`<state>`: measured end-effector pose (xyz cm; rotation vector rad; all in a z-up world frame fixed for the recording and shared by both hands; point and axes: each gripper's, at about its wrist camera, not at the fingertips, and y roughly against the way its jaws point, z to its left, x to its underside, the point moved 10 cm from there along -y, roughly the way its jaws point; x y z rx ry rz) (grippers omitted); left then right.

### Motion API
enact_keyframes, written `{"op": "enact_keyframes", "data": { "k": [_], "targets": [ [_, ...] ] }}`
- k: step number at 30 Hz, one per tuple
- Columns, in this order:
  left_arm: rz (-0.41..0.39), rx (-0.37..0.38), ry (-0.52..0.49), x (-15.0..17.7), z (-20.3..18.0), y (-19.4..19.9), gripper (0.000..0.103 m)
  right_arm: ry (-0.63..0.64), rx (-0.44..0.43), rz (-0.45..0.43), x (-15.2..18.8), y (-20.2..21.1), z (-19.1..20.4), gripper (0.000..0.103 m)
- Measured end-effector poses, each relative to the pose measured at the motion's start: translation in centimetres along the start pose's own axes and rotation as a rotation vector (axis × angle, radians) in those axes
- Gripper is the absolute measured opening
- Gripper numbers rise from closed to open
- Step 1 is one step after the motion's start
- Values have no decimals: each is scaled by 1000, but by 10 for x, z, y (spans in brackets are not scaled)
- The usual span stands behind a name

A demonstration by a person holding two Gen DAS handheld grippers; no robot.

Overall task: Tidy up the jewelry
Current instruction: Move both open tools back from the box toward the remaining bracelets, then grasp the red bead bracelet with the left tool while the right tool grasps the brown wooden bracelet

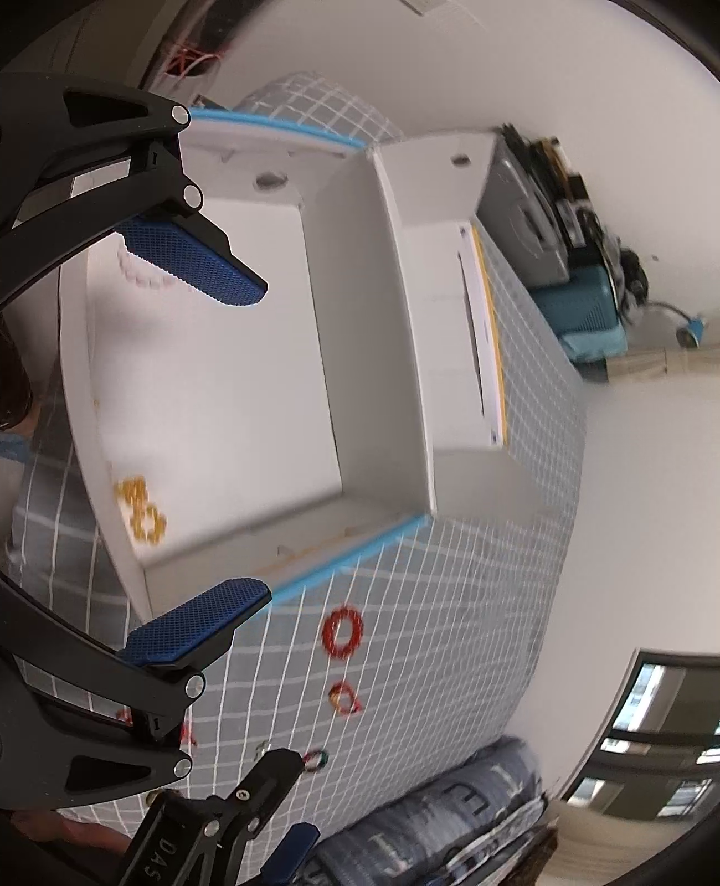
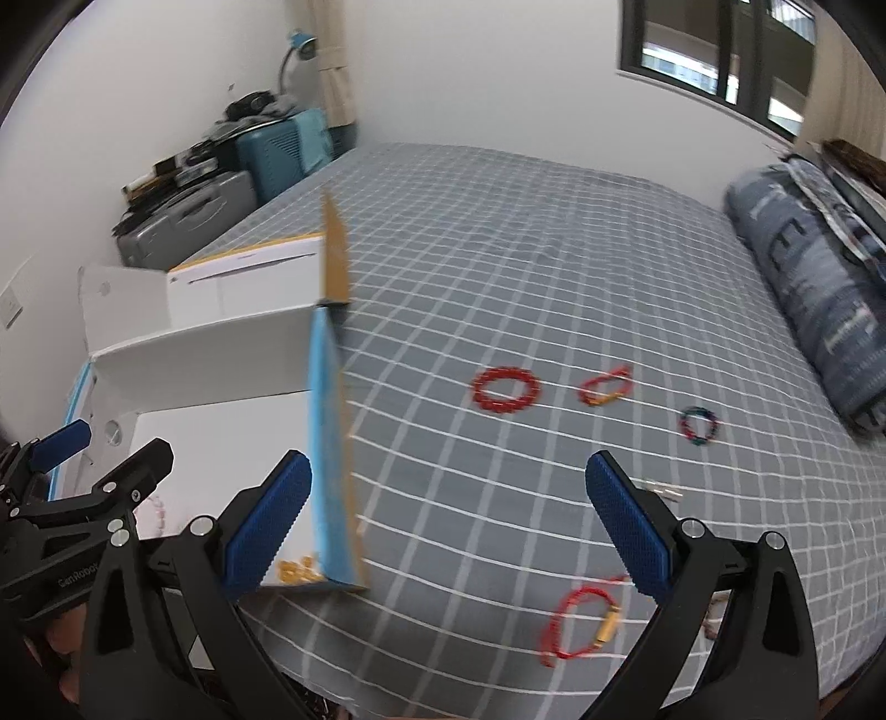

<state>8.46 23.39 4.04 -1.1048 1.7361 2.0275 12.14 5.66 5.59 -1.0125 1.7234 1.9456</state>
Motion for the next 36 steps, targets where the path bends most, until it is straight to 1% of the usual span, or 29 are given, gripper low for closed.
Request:
{"op": "enact_keyframes", "data": {
  "k": [2,5,9,11,13,17,18,20,22,25,28,29,34,36],
  "targets": [
    [4,15,-10,1,-14,0,97,-18,17,-1,4,5,-17,95],
    [7,40,-43,3,-42,-1,97,-50,55,0,12,13,-50,95],
    [18,68,-82,1,-80,-5,97,-92,84,8,23,20,-86,95],
    [26,85,-78,-1,-94,-8,97,-105,110,10,30,24,-103,95],
    [47,112,-75,-5,-112,-13,97,-121,134,17,41,27,-124,95],
    [75,152,-110,-11,-150,-24,97,-166,171,44,62,26,-166,95],
    [80,153,-119,-12,-157,-27,97,-187,180,54,68,25,-180,95],
    [85,145,-139,-14,-171,-35,97,-211,179,65,77,22,-194,95],
    [99,140,-146,-17,-186,-50,97,-234,186,83,86,16,-212,95],
    [135,134,-151,-18,-202,-73,97,-250,195,106,97,6,-228,95],
    [196,159,-157,-18,-221,-105,97,-258,201,131,109,-5,-241,95],
    [204,161,-158,-20,-225,-112,97,-258,204,140,113,-8,-245,95],
    [266,127,-145,-30,-233,-167,97,-248,204,191,133,-31,-254,95],
    [282,85,-146,-31,-233,-190,97,-242,197,212,139,-40,-255,95]
  ]
}}
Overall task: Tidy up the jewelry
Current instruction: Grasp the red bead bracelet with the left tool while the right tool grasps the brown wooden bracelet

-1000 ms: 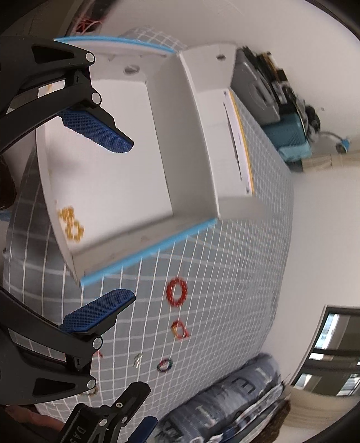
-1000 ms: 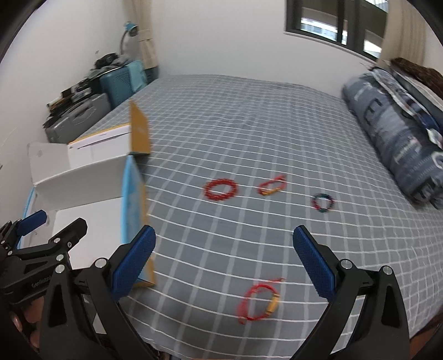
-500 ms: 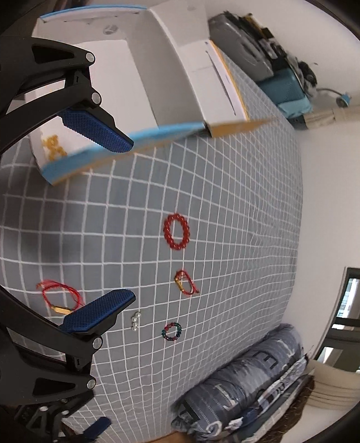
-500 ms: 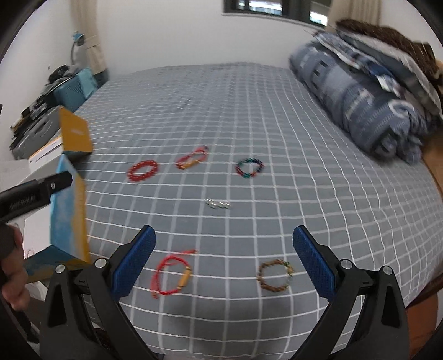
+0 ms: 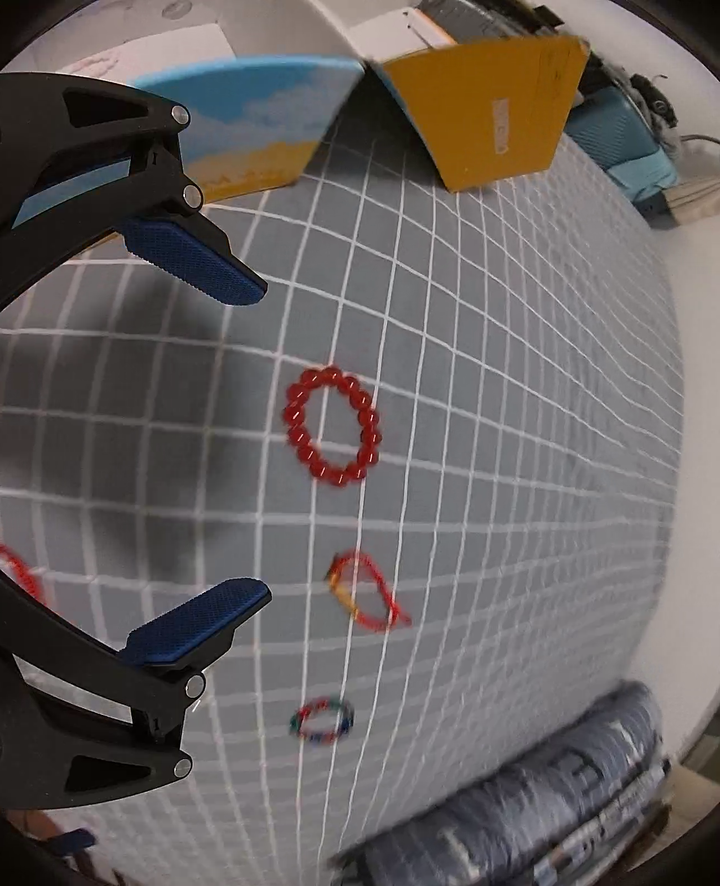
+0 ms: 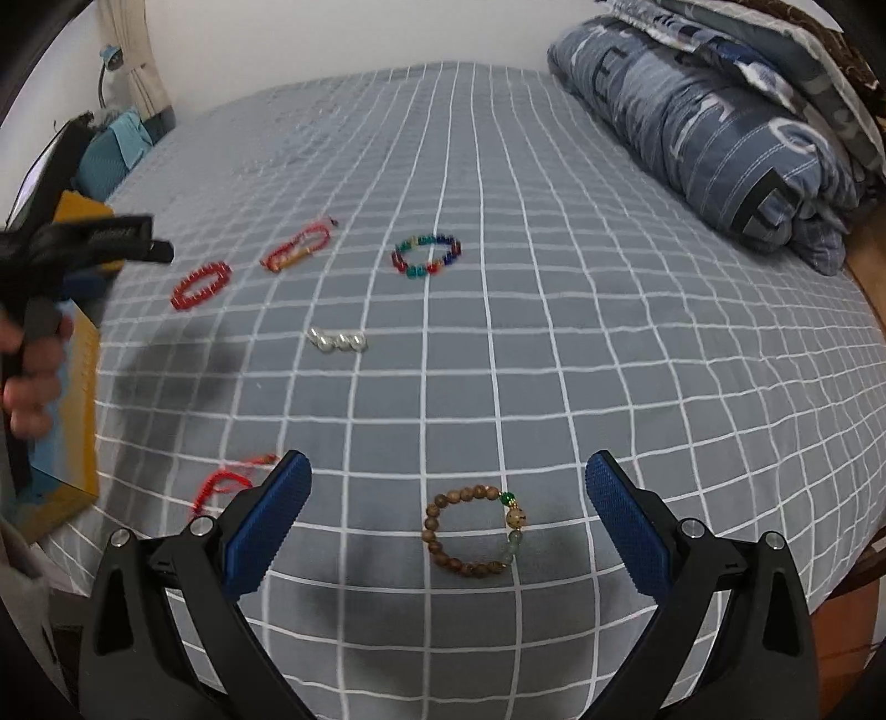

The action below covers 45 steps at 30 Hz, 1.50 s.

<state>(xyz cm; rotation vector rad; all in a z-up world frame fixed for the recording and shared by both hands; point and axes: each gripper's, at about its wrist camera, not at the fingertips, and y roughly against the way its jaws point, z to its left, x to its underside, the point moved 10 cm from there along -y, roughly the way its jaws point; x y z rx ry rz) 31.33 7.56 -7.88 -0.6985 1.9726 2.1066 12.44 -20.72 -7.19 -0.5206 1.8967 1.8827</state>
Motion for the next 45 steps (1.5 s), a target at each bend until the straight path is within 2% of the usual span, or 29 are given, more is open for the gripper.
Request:
{"op": "enact_keyframes", "data": {
  "k": [5,9,17,23,26,28,30,33,37,40,43,45],
  "targets": [
    [38,-21,53,-4,6,-47,97,4,-42,54,9,-22,3,95],
    [59,-36,58,-8,5,-76,97,-23,-57,106,17,-45,0,95],
    [85,-65,85,-16,15,-109,97,0,-80,181,37,-62,0,95],
    [78,-59,112,-20,17,-113,96,-4,-77,213,46,-69,-9,83],
    [79,-61,113,-19,16,-113,95,-5,-56,221,47,-70,-15,73],
    [78,-59,111,-18,15,-112,88,-10,-45,222,47,-69,-18,62],
    [75,-52,107,-15,11,-108,76,-13,-31,225,47,-69,-21,53],
    [69,-53,95,-13,7,-104,65,-24,-15,221,47,-68,-25,38],
    [67,-48,98,-11,6,-100,55,-31,3,217,45,-68,-26,21],
    [69,-40,105,-9,5,-95,45,-38,5,217,44,-69,-26,19],
    [67,-42,105,-9,5,-92,26,-38,12,212,44,-69,-26,10],
    [66,-37,106,-9,5,-90,26,-40,16,207,44,-67,-26,10]
  ]
}}
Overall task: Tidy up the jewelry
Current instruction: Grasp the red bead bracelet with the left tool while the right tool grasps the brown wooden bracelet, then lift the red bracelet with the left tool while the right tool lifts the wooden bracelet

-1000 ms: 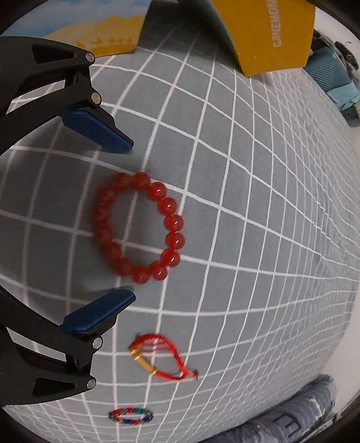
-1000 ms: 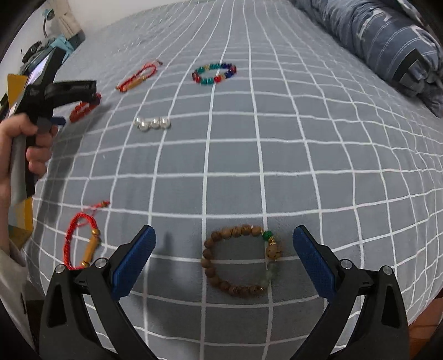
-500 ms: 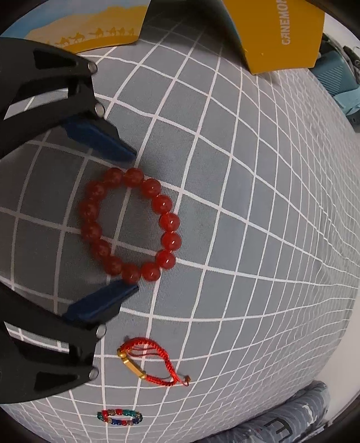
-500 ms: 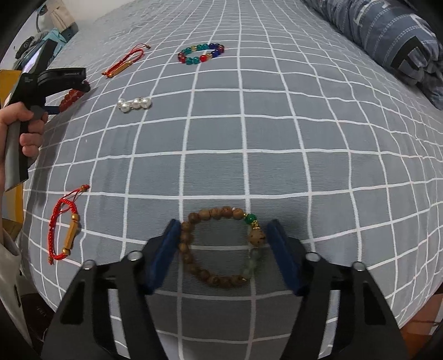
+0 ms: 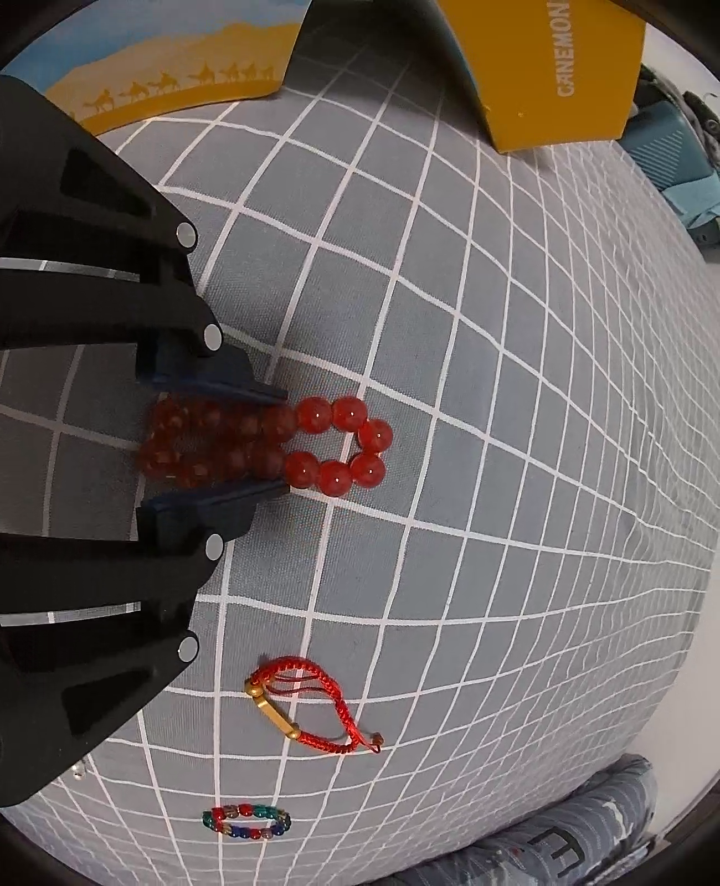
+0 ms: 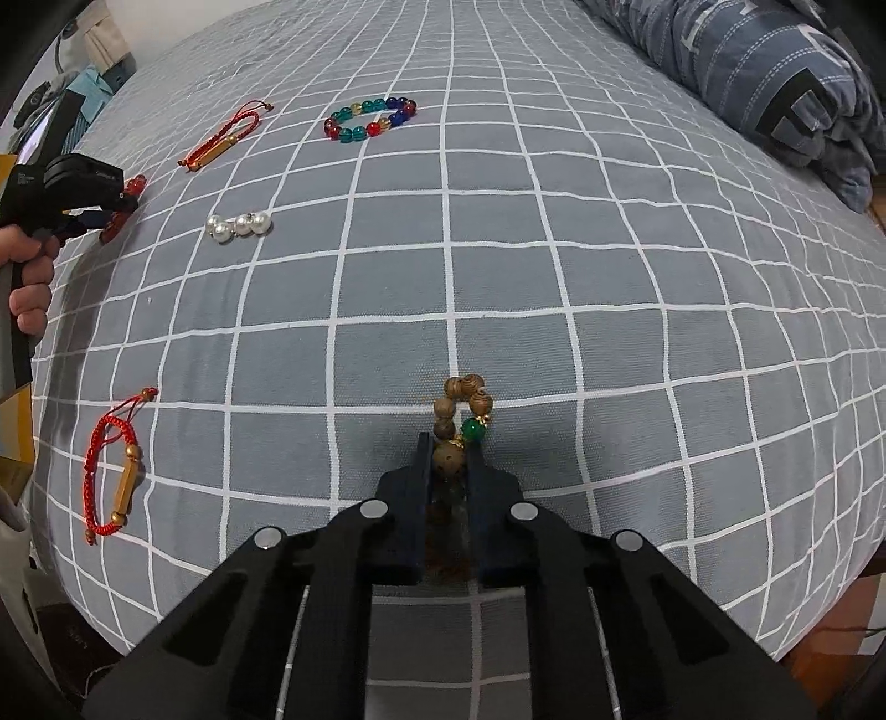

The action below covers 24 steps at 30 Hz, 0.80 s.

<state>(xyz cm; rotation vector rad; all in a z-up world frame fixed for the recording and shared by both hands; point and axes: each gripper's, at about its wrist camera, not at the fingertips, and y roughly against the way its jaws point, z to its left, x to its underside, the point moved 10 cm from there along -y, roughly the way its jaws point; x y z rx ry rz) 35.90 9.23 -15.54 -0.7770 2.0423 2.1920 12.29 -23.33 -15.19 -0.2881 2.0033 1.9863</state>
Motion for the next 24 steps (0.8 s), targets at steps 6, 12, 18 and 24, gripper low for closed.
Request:
{"op": "enact_keyframes", "data": {
  "k": [6,12,18,24],
  "targets": [
    [0,15,12,0,1,4,25,-5,-6,-10,-2,2,0,10],
    [-4,17,6,-2,1,6,25,-14,-10,-27,-5,6,1,10],
    [-17,30,-12,-1,1,14,16,-20,-9,-50,-8,11,2,10],
    [-45,43,-30,-1,0,32,13,-16,-8,-69,-12,14,4,10]
  ]
}}
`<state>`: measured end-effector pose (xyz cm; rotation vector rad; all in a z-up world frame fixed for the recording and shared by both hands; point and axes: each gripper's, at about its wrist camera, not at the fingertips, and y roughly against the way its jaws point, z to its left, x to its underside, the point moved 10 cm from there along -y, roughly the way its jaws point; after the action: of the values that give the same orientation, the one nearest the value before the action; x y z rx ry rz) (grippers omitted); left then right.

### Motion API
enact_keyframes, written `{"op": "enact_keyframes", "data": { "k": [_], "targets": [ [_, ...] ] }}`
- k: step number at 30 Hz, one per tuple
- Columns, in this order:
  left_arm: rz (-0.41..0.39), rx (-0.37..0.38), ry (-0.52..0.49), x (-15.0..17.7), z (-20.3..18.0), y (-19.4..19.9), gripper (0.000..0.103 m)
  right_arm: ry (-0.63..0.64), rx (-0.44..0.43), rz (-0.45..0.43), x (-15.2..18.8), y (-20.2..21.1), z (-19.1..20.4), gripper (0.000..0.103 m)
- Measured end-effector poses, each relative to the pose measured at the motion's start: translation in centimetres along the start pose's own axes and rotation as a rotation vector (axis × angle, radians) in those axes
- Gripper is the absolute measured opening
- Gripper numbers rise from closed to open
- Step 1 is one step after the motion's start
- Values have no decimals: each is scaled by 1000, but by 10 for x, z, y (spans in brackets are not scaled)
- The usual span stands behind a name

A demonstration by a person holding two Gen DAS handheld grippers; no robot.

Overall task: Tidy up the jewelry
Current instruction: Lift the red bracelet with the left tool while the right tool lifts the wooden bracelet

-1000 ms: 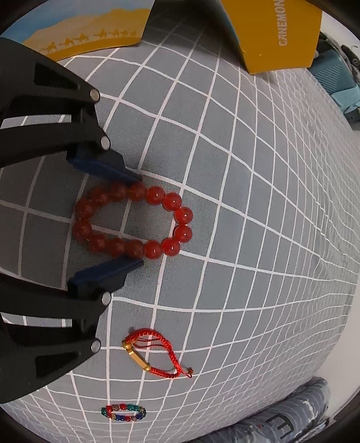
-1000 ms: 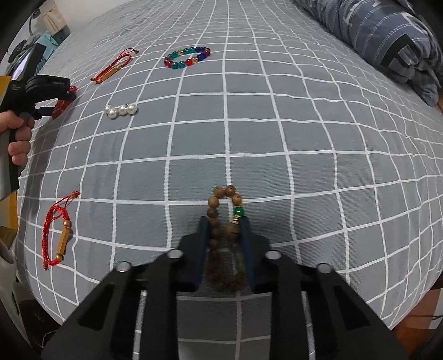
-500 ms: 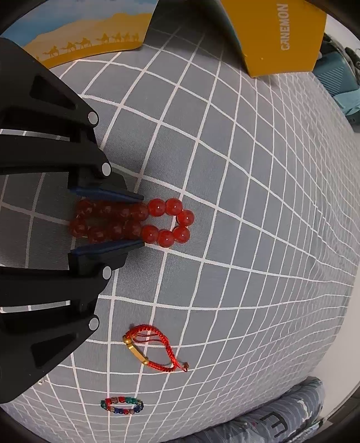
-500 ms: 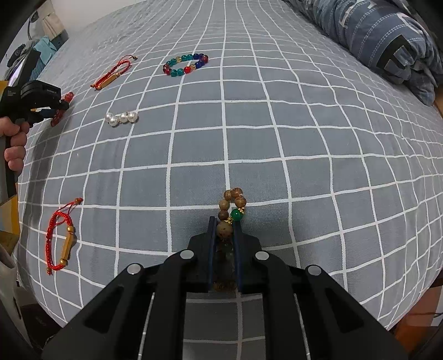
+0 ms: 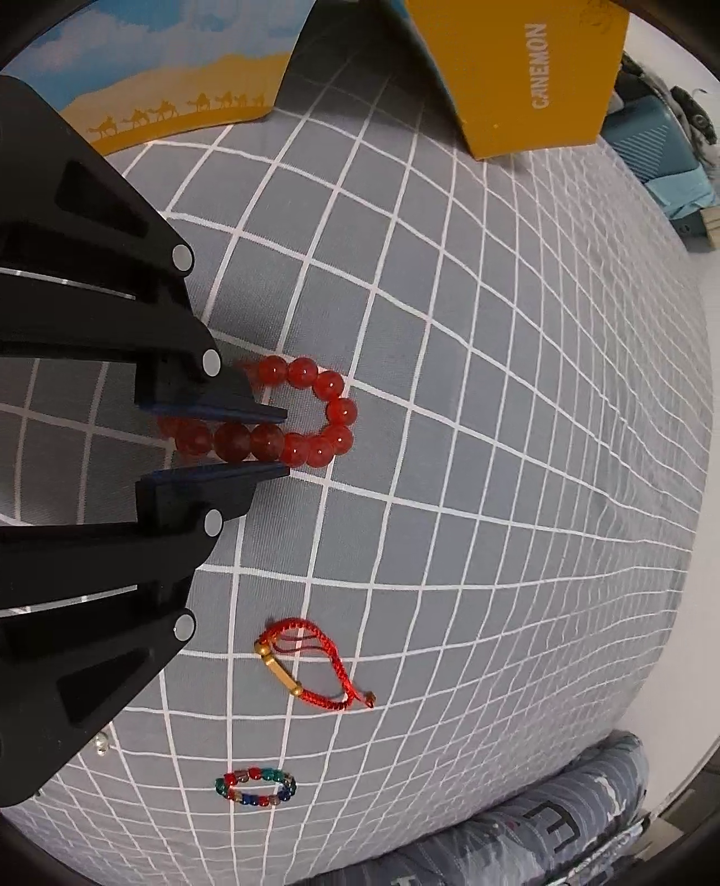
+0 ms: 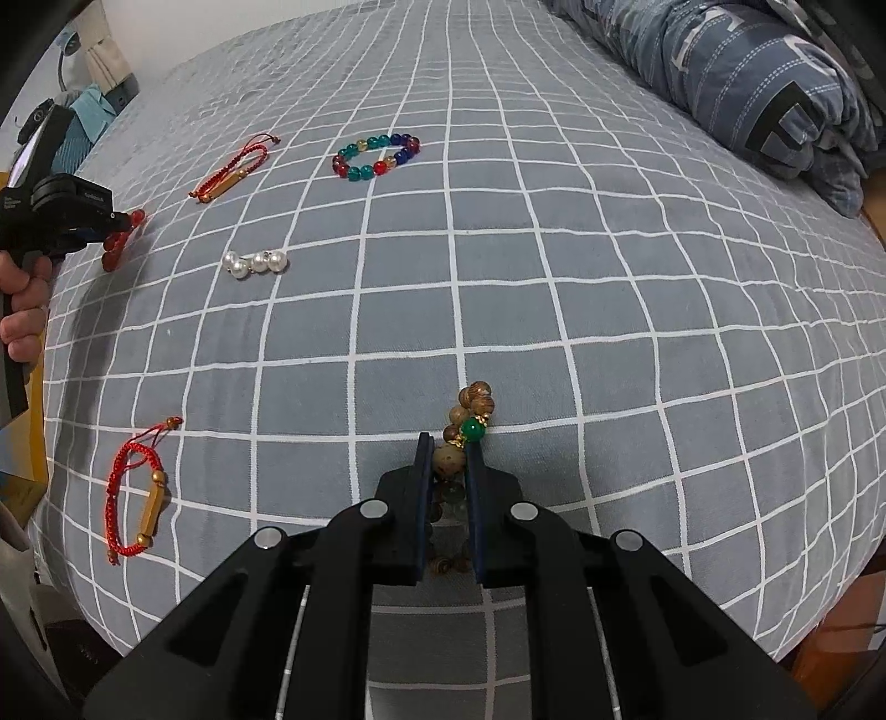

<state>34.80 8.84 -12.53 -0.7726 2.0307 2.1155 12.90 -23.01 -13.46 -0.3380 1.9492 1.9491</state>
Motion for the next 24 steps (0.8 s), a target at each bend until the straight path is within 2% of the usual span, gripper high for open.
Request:
{"op": "enact_keyframes", "data": {
  "k": [24],
  "targets": [
    [-77,53,-20,5,4,58,13,17,-42,-117,-21,29,24,10]
  ]
}}
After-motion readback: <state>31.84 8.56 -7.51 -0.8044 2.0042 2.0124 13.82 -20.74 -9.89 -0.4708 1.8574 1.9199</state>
